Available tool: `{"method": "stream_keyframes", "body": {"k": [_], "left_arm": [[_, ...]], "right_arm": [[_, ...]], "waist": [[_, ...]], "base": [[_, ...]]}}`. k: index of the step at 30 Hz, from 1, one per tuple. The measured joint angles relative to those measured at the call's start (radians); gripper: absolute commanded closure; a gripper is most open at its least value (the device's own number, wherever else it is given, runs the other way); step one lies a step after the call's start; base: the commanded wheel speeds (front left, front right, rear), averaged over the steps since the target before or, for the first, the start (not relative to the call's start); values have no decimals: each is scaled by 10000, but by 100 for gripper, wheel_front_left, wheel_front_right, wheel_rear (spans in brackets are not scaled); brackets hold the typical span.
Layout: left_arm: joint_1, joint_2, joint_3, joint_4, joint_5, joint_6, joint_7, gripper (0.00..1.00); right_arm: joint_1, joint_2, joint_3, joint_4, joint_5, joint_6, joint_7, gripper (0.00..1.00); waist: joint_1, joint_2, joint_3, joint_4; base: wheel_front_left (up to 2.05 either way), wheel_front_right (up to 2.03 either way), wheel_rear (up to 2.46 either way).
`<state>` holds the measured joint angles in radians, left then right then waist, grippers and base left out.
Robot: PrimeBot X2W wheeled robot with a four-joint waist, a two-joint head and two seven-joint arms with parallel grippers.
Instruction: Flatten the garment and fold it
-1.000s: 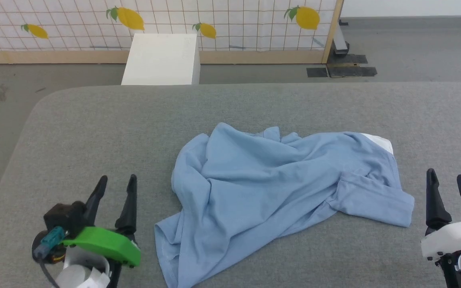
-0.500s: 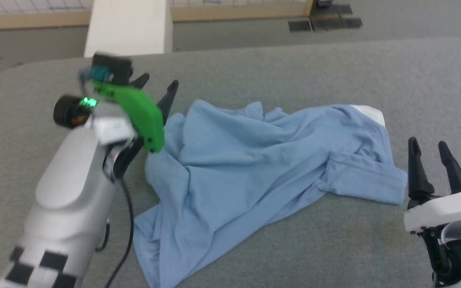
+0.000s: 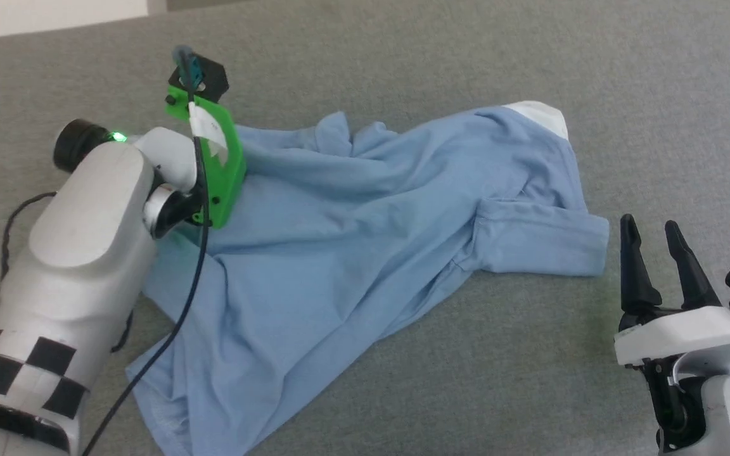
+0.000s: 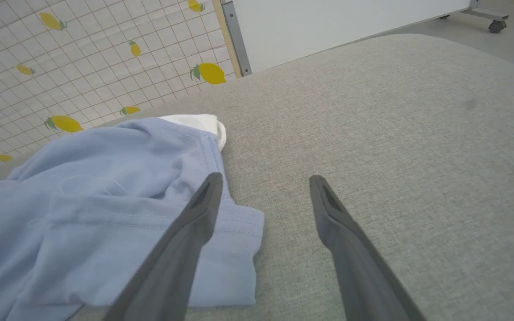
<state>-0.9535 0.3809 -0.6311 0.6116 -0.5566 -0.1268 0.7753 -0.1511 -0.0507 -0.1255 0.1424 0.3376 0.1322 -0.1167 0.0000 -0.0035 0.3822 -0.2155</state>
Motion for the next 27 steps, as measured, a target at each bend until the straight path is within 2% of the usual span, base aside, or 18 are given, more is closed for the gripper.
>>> {"method": "stream_keyframes", "body": {"k": [5,6,7,8,15,17,24,27], "left_arm": [[-308,232,-362,-144,-178,0,616,0],[-319,251,-395,-217,-376,0,686,51],[-321,268,-416,-301,-537,2,685,84],[-318,267,-403,-360,-646,2,654,100],[29,-157,-59,-617,-1967,0,-548,100],[85,-207,326,-679,-2366,0,-1156,100],[237,12,1448,-1223,-2991,23,-2644,100],[842,268,1856,-1678,-3145,249,-3032,100]], "right_arm": [[-68,-4,94,178,69,0,-155,0],[-100,-6,105,207,69,0,-161,0],[-130,-6,117,240,63,0,-167,0],[-151,-8,125,259,48,0,-171,0],[-271,-4,44,462,-236,0,-52,0],[-300,-4,15,510,-311,0,48,0],[-232,-4,-274,662,-589,0,491,0],[3,-8,-360,669,-658,0,683,0]], "waist": [[0,0,402,-214],[0,0,449,-208],[0,0,476,-174],[0,0,489,-139],[1,0,228,270],[1,0,20,430],[0,0,-944,1096],[0,0,-1348,1476]], "base": [[0,0,0],[0,0,0],[0,0,0],[0,0,0],[0,0,0],[0,0,0],[0,0,0],[0,0,0]]}}
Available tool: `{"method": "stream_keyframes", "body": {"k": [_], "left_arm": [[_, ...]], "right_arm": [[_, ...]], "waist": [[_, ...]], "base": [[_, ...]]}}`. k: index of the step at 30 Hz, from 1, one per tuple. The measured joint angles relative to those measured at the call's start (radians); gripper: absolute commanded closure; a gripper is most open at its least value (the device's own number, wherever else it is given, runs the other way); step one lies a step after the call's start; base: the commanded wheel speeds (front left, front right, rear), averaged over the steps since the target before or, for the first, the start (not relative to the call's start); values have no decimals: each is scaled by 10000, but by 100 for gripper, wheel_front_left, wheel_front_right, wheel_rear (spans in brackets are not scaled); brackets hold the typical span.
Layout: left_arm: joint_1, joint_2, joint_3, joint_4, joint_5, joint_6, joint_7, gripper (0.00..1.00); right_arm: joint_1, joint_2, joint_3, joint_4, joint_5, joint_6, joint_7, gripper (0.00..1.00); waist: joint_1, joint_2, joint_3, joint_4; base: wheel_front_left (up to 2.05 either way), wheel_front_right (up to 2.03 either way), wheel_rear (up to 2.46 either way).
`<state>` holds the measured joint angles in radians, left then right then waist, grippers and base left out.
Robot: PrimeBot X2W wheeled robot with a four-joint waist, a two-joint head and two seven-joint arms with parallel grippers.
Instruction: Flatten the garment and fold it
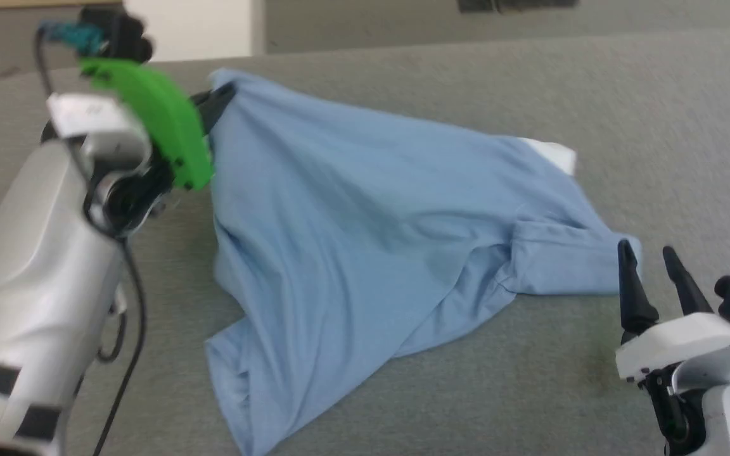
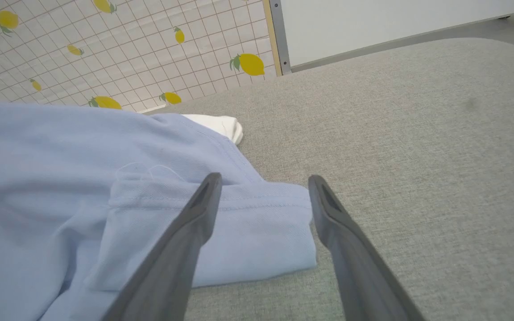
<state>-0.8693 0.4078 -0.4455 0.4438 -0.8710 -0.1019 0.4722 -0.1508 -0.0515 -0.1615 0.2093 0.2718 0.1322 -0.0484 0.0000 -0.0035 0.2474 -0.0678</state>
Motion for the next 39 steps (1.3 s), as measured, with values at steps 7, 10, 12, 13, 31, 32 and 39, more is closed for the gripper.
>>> {"method": "stream_keyframes", "body": {"k": [7,10,12,13,31,32,39], "left_arm": [[3001,811,819,-1212,-681,1264,-265,100],[4692,920,1062,-1509,-1181,1743,-259,100],[5755,892,1149,-1743,-1511,2008,-251,100],[6276,872,1133,-1871,-1668,2102,-244,100],[7822,665,2976,-4353,-1641,1526,-3578,0],[7822,763,2980,-4357,-1289,1482,-3893,0],[7808,968,2397,-3858,1371,1373,-6332,0]], "right_arm": [[326,8,-38,-65,-6,0,268,0],[333,8,12,-107,-4,0,351,0],[334,8,88,-113,0,0,397,0],[334,10,130,-111,2,0,397,0],[339,13,232,293,207,0,301,0],[340,13,247,299,217,0,295,0],[342,12,360,205,-6,0,629,0]], "waist": [[0,0,-787,1061],[0,0,-1068,1473],[0,0,-1240,1695],[0,0,-1334,1792],[0,0,-2072,1837],[0,0,-2084,1796],[-1,0,-1876,1591]], "base": [[0,0,0],[0,0,0],[0,0,0],[0,0,0],[0,0,0],[0,0,0],[0,0,0]]}}
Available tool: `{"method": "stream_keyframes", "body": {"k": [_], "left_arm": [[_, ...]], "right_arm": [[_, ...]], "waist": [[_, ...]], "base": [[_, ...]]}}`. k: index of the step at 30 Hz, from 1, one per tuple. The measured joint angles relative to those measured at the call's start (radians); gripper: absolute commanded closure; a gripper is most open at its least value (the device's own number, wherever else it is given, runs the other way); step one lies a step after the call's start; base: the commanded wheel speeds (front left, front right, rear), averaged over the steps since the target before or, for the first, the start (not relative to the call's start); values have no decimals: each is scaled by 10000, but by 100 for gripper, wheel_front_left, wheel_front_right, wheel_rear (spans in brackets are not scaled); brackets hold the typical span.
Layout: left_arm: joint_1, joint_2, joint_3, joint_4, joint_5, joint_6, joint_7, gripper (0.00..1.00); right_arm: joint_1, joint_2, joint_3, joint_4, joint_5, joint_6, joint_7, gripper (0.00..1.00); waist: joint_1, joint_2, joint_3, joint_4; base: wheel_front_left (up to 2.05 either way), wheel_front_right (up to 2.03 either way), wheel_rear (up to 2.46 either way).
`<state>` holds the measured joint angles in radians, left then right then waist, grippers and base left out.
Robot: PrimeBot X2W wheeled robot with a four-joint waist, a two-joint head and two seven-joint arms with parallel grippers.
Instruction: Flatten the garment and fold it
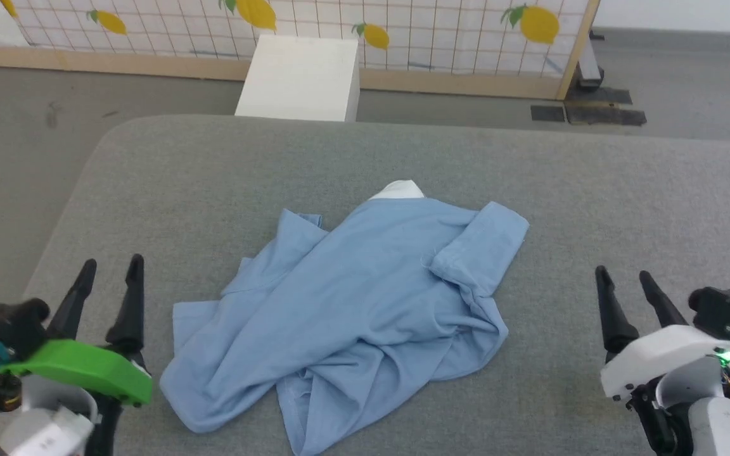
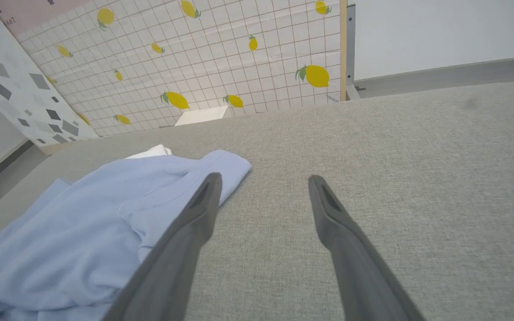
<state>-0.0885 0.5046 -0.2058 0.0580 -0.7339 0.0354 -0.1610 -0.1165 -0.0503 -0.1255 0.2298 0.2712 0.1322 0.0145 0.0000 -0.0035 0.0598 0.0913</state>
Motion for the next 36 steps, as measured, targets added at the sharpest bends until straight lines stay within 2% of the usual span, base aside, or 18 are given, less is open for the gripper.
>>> {"method": "stream_keyframes", "body": {"k": [4,8,13,18,20,26,31,32,33,35,36], "left_arm": [[-99,-159,-345,301,855,25,-604,0],[-369,-336,-447,468,1377,4,-832,0],[-625,-464,-418,750,1546,-125,-888,0],[-987,-639,-343,947,1569,-362,-917,0],[-1165,-731,-307,1009,1582,-481,-928,0],[-1427,-1039,-81,1158,1641,-786,-930,0],[-1452,-1287,182,1358,1678,-974,-951,0],[-1452,-1317,263,1383,1724,-1003,-957,0],[-1453,-1338,336,1402,1795,-1049,-959,0],[-1451,-1371,408,1407,1923,-1062,-959,0],[-1452,-1381,454,1421,1971,-1080,-959,0]], "right_arm": [[-221,-2,420,-326,-610,0,1212,0],[-1133,-10,1302,-673,-972,0,3164,0],[-2433,-92,2702,-558,-1369,0,6025,0],[-3438,-334,3705,-46,-1743,0,8151,0],[-3856,-426,4061,109,-2088,0,8529,0],[-4368,-491,4807,805,-2182,0,9056,0],[-4564,-558,4976,1060,-2182,0,8984,0],[-4594,-523,4874,1104,-2182,0,8926,50],[-4594,-502,4834,1124,-2182,0,8803,81],[-4593,-433,4707,1149,-2180,0,8552,100],[-4589,-401,4621,1139,-2176,0,8406,100]], "waist": [[0,0,276,-6],[0,0,596,68],[0,0,1004,268],[0,0,1448,536],[0,0,1668,660],[0,0,2237,1007],[0,0,2536,1191],[1,0,2559,1183],[1,0,2561,1163],[1,0,2531,1108],[1,0,2501,1065]], "base": [[0,0,0],[0,0,0],[0,0,0],[0,0,0],[0,0,0],[0,0,0],[0,0,0],[0,0,0],[0,0,0],[0,0,0],[0,0,0]]}}
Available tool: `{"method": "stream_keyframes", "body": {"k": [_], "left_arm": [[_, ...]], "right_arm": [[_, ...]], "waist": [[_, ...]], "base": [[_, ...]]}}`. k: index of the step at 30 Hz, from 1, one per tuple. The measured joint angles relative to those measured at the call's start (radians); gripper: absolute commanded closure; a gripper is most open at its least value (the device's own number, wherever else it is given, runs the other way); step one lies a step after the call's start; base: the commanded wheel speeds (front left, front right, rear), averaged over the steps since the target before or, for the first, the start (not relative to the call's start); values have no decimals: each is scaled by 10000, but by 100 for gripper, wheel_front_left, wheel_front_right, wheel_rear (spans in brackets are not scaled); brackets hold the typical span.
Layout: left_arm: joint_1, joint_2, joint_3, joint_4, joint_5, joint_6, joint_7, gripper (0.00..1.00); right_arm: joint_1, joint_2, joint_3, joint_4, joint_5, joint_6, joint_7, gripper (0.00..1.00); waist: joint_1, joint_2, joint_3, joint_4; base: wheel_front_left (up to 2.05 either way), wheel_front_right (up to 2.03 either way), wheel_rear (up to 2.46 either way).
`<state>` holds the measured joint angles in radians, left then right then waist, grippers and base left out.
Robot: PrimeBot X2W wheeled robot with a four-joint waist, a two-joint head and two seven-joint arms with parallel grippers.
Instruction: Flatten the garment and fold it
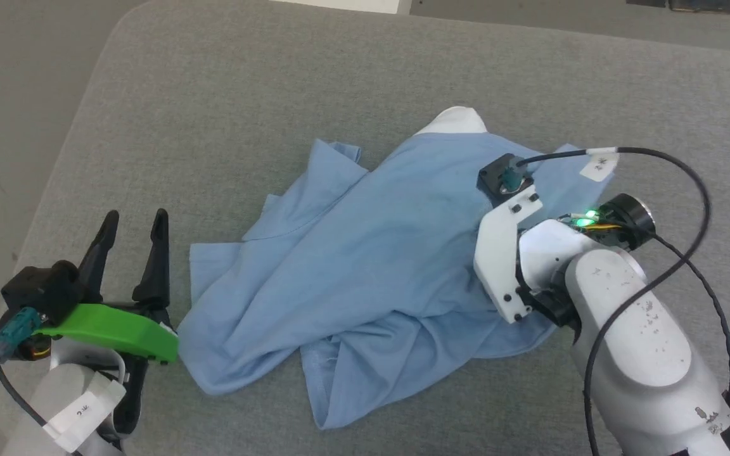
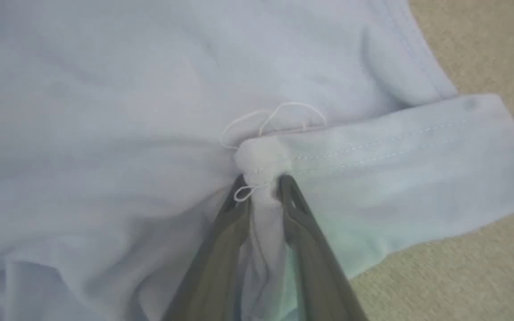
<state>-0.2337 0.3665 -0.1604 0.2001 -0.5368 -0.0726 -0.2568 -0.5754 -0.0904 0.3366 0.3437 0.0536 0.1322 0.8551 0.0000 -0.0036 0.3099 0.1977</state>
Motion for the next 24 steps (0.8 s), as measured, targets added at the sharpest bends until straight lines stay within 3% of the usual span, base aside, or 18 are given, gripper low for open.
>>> {"method": "stream_keyframes", "body": {"k": [6,10,16,21,24], "left_arm": [[88,-10,174,-21,148,-63,0,0],[194,-21,184,-113,182,-61,0,0],[296,-48,90,-213,180,-52,58,0],[425,-33,90,-307,165,-40,194,0],[502,-17,84,-357,146,-38,274,0]], "right_arm": [[214,209,-1212,-731,316,0,-876,100],[1002,362,-2903,-1860,445,0,-1547,100],[3443,376,-5517,-3218,978,0,-1898,100],[5455,389,-6422,-2913,2320,0,-2029,100],[5821,401,-6640,-2320,2907,0,-2429,100]], "waist": [[0,0,-375,-372],[0,0,-695,-716],[0,1,-1106,-1188],[0,1,-1275,-1539],[0,1,-1312,-1704]], "base": [[0,0,0],[0,0,0],[0,0,0],[0,0,0],[0,0,0]]}}
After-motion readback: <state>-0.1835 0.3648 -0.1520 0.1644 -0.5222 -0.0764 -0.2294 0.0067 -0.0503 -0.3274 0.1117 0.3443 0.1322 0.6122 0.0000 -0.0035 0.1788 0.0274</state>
